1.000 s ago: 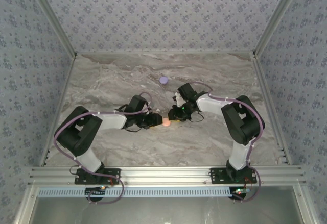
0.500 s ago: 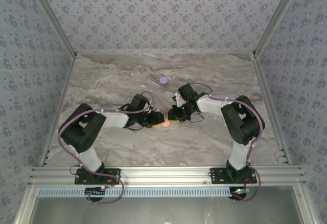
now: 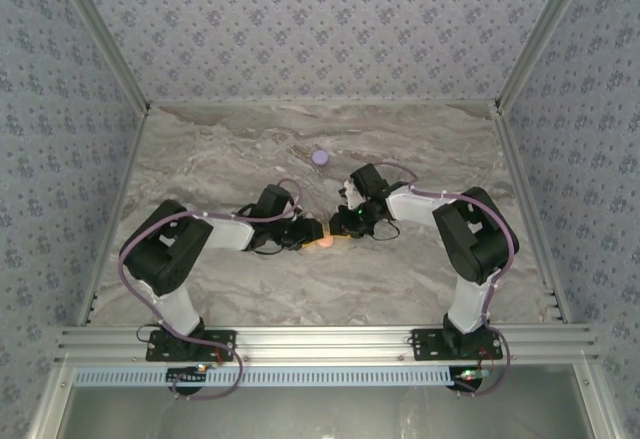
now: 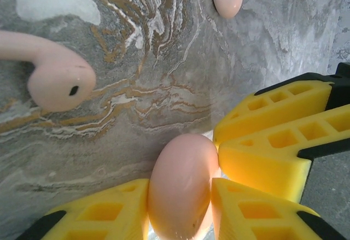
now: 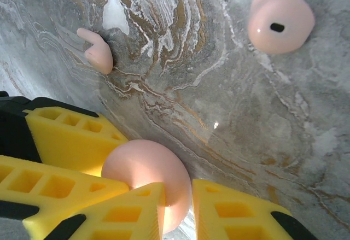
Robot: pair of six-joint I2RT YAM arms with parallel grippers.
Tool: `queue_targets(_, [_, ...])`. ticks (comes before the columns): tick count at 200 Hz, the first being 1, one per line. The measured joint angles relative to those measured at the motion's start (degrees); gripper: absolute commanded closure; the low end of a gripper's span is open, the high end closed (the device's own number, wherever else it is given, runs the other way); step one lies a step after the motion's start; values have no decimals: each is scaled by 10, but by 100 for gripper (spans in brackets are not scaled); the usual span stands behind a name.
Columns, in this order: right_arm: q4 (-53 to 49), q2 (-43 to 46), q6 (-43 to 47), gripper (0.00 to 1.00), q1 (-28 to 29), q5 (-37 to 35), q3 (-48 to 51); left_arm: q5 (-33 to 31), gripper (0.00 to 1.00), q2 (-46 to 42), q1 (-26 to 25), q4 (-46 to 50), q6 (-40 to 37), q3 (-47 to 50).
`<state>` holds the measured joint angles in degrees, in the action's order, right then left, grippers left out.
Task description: Insert wireless bluetooth earbuds into charging case
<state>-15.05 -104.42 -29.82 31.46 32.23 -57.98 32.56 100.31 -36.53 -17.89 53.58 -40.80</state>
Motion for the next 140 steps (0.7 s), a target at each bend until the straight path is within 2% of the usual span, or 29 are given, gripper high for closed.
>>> queue_targets(18, [1, 0, -4, 79, -2, 1, 1, 0, 71, 2, 0, -6, 6, 0])
queue_targets(57, [1, 0, -6, 79, -6, 2, 3, 0, 81, 2, 0, -14, 13, 0])
queue_targets(101, [2, 19, -9, 72, -13, 0, 19, -3, 77, 0, -2, -15, 14, 0])
queue_targets(140, [-2, 88, -8, 65, -40, -1, 28, -6, 77, -49, 10, 9, -5, -2])
